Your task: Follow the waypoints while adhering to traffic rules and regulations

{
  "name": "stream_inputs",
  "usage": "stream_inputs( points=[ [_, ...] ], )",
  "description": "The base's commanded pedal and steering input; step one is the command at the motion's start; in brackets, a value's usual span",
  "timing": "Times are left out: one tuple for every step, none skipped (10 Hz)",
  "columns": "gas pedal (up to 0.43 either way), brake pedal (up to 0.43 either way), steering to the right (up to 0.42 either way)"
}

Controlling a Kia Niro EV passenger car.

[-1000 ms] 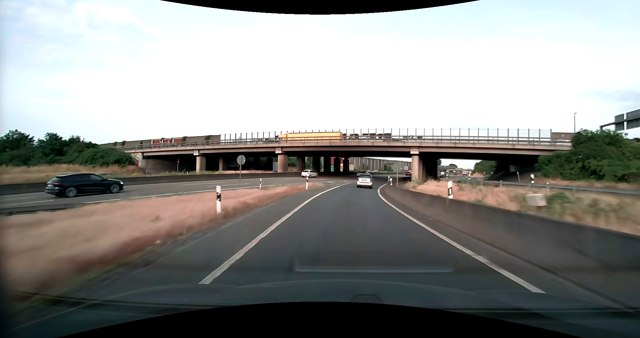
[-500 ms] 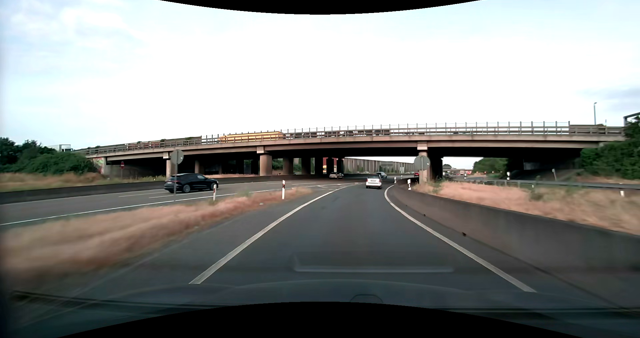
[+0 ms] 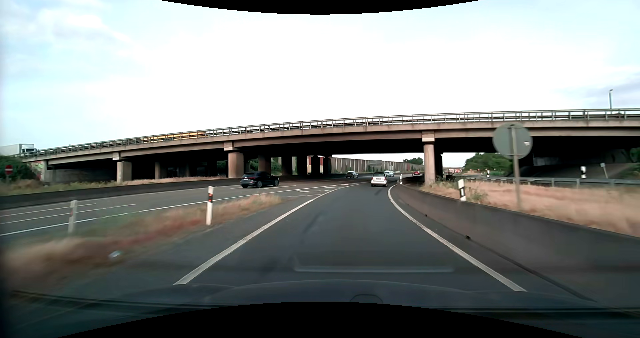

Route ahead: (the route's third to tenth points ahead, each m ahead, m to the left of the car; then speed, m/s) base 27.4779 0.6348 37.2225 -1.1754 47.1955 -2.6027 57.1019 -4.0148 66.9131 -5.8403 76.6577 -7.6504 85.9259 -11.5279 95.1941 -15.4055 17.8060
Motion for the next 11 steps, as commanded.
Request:
stream_inputs(
  points=[
    [0.11,0.0,0.033],
    [0.11,0.0,0.033],
    [0.11,0.0,0.033],
    [0.118,0.0,0.034],
    [0.118,0.0,0.035],
    [0.118,0.0,0.035],
    [0.118,0.0,0.034],
    [0.15,0.0,0.034],
    [0.157,0.0,0.035],
    [0.169,0.0,0.035],
    [0.169,0.0,0.037]
  ],
)
